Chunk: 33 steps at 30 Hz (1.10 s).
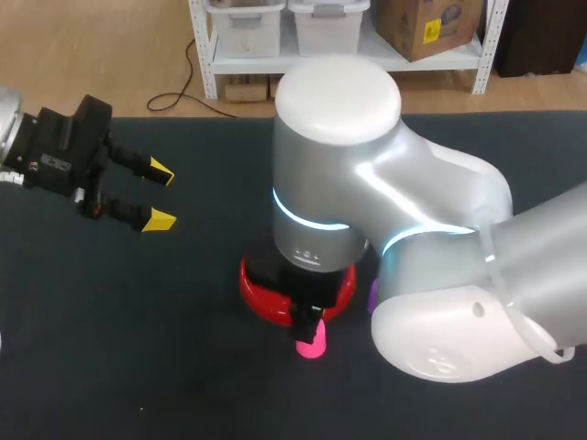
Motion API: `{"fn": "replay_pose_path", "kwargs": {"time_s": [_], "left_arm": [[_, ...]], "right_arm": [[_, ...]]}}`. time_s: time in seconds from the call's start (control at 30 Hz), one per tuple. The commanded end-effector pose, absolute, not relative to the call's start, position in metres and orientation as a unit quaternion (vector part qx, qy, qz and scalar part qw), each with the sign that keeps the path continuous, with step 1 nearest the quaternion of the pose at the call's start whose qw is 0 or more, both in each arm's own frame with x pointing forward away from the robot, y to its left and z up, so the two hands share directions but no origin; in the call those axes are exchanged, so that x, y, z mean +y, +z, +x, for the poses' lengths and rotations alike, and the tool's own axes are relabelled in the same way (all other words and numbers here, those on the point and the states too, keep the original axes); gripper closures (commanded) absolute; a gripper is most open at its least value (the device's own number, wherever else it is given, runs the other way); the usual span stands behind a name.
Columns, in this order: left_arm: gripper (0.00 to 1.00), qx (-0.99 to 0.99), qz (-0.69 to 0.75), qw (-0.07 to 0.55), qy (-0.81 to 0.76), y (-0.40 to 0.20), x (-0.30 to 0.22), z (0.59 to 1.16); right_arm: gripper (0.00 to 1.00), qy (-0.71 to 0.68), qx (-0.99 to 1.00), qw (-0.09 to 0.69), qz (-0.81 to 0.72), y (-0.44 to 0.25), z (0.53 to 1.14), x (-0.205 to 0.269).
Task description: Pick up and stack the cylinders on the red base in this order: pink,purple,orange,green
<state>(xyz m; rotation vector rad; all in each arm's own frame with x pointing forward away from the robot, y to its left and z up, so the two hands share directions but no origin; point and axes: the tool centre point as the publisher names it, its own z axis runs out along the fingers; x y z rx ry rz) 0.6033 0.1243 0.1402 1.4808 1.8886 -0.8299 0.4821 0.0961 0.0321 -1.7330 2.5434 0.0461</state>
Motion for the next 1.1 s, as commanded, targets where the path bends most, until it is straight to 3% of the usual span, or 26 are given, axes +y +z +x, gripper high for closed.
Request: {"fn": "replay_pose_path", "kwargs": {"time_s": [0.03,0.73,1.1], "left_arm": [[0.00,0.709,0.557,0.299,-0.312,0.139,0.125,0.603],[0.00,0.709,0.557,0.299,-0.312,0.139,0.125,0.603],[0.00,0.709,0.557,0.299,-0.312,0.139,0.125,0.603]], "right_arm": [[1.00,0.013,0.828,0.036,-0.559,0.053,0.483,0.096],[1.00,0.031,0.862,0.089,-0.497,0.169,0.538,0.110],[1.00,0.026,0.888,0.090,-0.450,0.160,0.589,0.109]]}}
